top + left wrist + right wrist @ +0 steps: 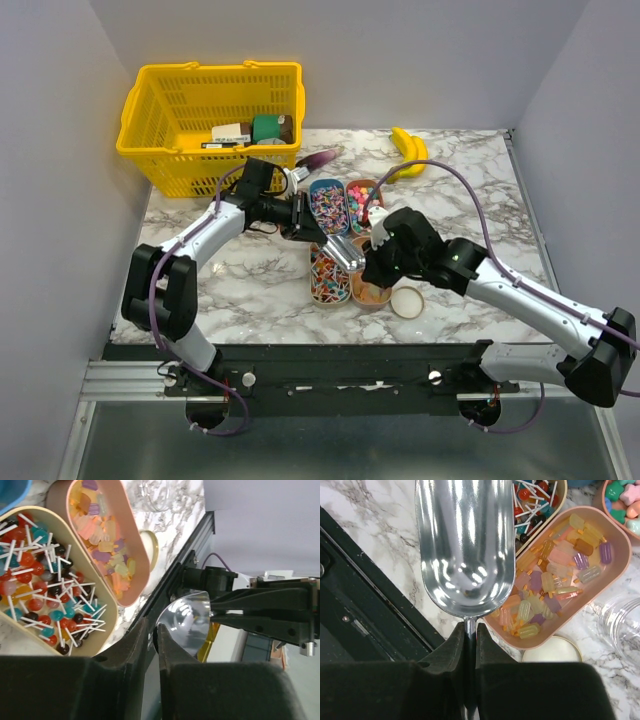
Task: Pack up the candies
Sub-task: Pick up the spatula from the center of the board, then scoop the fake candies from the storage box.
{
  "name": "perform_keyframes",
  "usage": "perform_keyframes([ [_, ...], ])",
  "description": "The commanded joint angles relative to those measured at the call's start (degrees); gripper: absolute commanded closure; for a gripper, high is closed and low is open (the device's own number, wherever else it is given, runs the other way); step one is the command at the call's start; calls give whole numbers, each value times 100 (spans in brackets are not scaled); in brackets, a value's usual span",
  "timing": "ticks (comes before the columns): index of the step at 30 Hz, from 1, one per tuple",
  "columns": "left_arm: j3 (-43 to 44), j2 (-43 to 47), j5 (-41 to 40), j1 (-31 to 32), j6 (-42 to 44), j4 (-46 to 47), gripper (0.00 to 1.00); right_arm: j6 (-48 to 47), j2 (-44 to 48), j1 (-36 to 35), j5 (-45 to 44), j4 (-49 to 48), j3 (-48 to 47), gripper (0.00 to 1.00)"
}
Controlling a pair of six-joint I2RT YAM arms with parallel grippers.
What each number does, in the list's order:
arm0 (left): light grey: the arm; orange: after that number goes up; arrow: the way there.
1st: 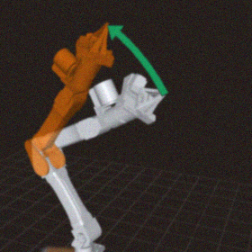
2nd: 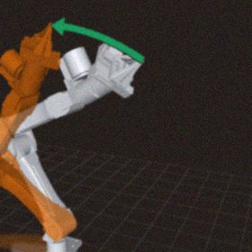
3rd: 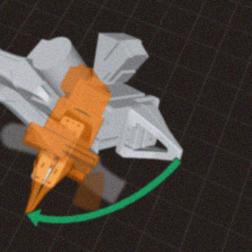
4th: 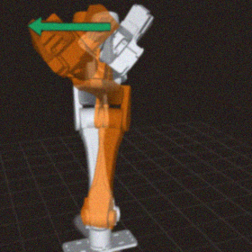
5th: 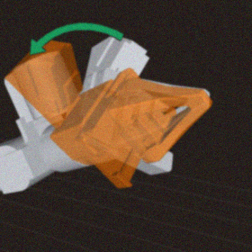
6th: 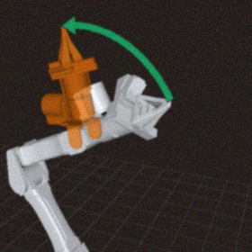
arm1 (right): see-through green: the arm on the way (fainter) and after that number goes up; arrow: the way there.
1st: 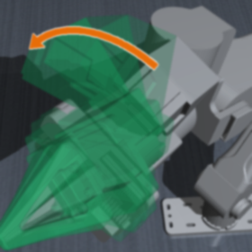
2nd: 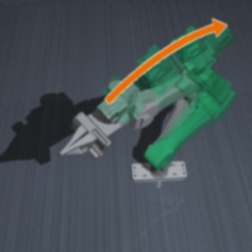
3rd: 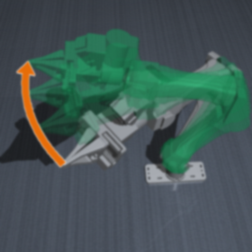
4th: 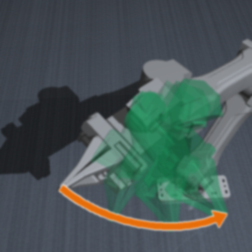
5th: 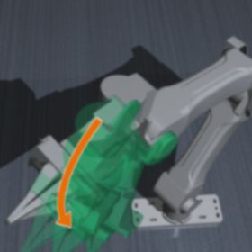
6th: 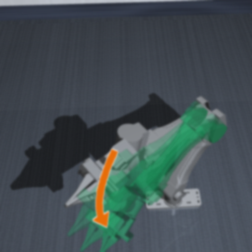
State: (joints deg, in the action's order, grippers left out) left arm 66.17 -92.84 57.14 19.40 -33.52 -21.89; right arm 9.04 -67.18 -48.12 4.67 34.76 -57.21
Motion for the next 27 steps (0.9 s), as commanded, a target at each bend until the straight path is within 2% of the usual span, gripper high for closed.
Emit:
perform_keyframes([
  [1,212,-129,-836,-50,864,-913,76,510,47,75,-388,329,-579,99],
  [4,238,-77,-1003,-50,882,-844,65,616,-190,75,-361,662,-817,99],
  [5,256,-42,-1064,-50,865,-774,52,704,-277,83,-370,924,-879,99],
  [7,308,125,-1423,-50,847,-607,41,888,-549,83,-431,1233,-993,99],
  [8,300,213,-1591,-50,829,-519,33,950,-638,83,-431,1557,-1020,99],
  [11,168,643,-2265,-50,759,-133,18,1160,-954,83,-660,2084,-1020,99],
  [14,-78,1047,-2628,-50,768,210,13,1406,-1139,83,-800,2525,-1081,99],
  [18,-420,1364,-3068,-50,881,326,12,1653,-1341,83,-871,2983,-1327,99],
  [27,-1018,1163,-3210,-50,961,413,14,1961,-1606,92,-731,3572,-1337,99],
])
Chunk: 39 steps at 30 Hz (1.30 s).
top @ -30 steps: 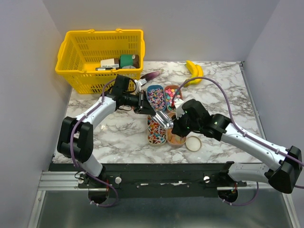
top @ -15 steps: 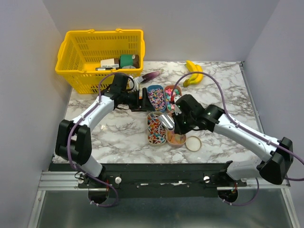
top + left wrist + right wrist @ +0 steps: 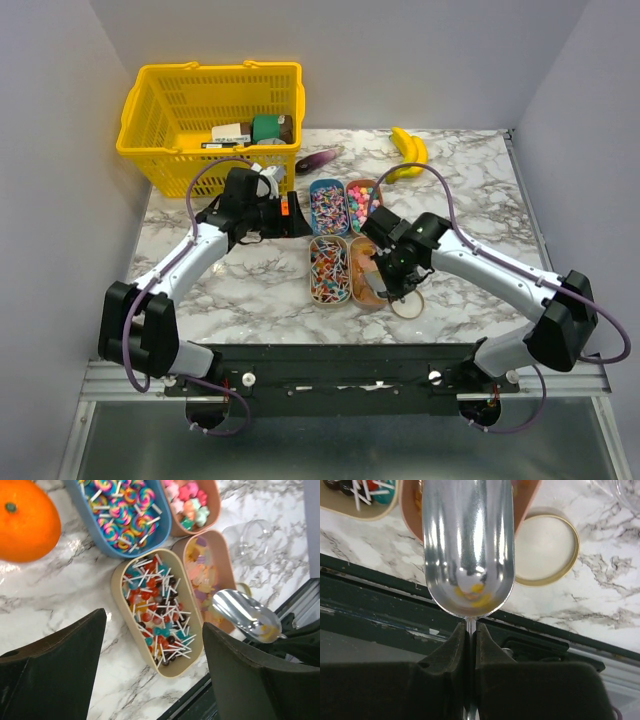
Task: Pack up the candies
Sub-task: Scoop the fake candies from the storage box.
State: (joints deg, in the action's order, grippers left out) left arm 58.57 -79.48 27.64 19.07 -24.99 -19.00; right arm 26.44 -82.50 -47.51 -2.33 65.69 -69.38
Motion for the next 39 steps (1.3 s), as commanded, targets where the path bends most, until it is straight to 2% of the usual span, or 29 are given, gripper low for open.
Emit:
perform_keyframes([
  [1,-293,-199,-259,-17,109,151,14,213,-99,48,65,515,-119,99],
  [6,-398,-401,-233,18,144,283,16,169,-170,75,206,664,-128,99],
  [11,-443,-612,-206,62,214,310,19,-24,-371,110,707,743,-172,99],
  [18,-434,-981,-197,114,284,231,32,-235,-881,154,1015,629,-277,99],
  [25,-258,-1359,-198,211,451,-68,45,-218,-1365,277,682,366,-628,99],
  [29,-205,-1465,-127,246,460,-68,46,-218,-1584,321,462,103,-682,99],
  [39,-188,-1535,-48,273,443,28,48,-341,-1734,356,338,-741,-102,99],
])
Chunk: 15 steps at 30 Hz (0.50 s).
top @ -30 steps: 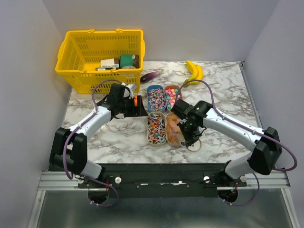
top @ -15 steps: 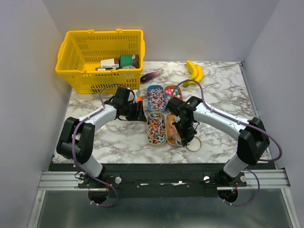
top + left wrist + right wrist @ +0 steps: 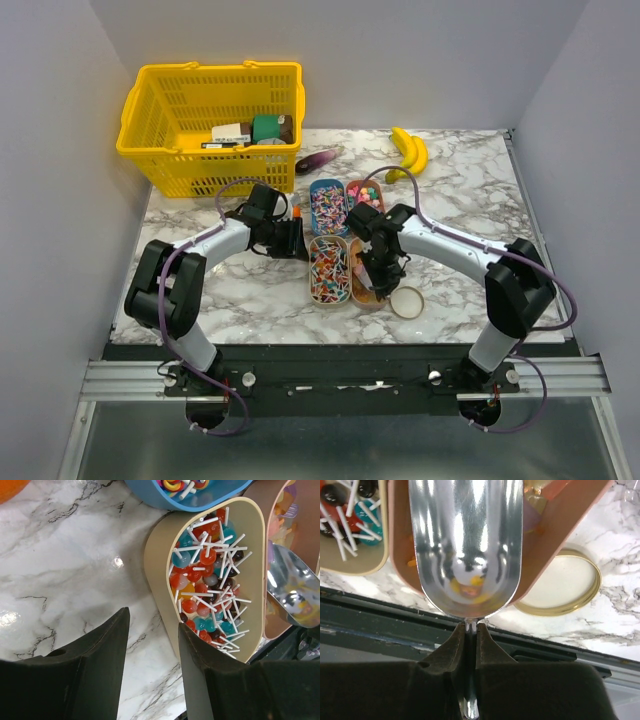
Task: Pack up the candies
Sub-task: Scoop the fake candies from the storage box.
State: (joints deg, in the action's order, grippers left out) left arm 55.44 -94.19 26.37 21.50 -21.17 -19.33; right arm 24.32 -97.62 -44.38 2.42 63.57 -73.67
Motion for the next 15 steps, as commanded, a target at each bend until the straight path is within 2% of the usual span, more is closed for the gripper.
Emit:
perform_keyframes([
  [1,116,-55,87,30,60,70,48,-146,-257,44,-180,-591,370,99],
  [15,81,33,61,48,-10,149,47,-164,-459,193,-566,-1382,485,99],
])
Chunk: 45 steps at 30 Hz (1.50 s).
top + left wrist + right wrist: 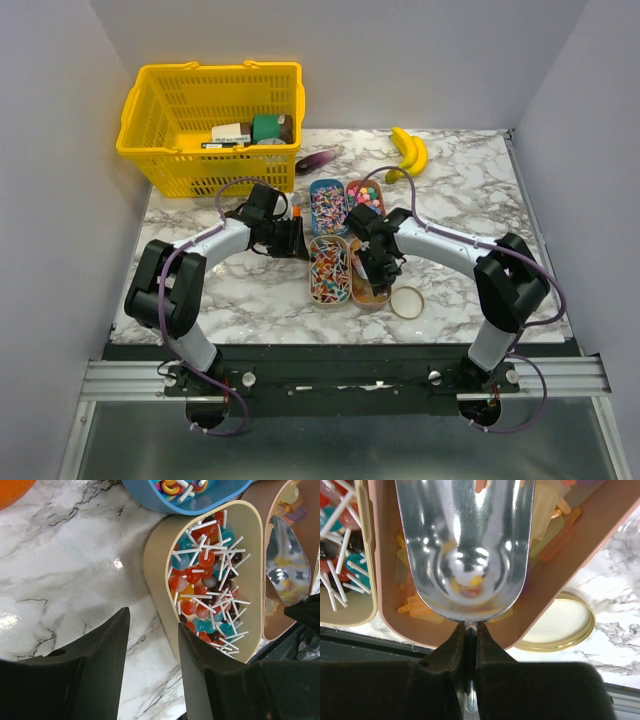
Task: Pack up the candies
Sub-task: Scoop the fake candies from the storage box.
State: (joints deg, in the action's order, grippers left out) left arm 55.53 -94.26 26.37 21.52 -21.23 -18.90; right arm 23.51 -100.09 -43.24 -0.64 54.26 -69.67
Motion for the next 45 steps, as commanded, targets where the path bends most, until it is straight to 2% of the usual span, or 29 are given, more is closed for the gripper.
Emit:
perform_keyframes([
  [1,72,39,61,45,-12,105,47,-109,-230,88,-269,-504,76,99],
  [19,90,197,-44,45,-65,219,47,-461,-98,141,-691,-1514,612,99],
  [26,116,232,-114,45,-109,228,47,-549,78,141,-674,-1576,779,99],
  [45,116,294,-317,45,-127,299,48,-646,1211,141,-481,-1805,1482,99],
])
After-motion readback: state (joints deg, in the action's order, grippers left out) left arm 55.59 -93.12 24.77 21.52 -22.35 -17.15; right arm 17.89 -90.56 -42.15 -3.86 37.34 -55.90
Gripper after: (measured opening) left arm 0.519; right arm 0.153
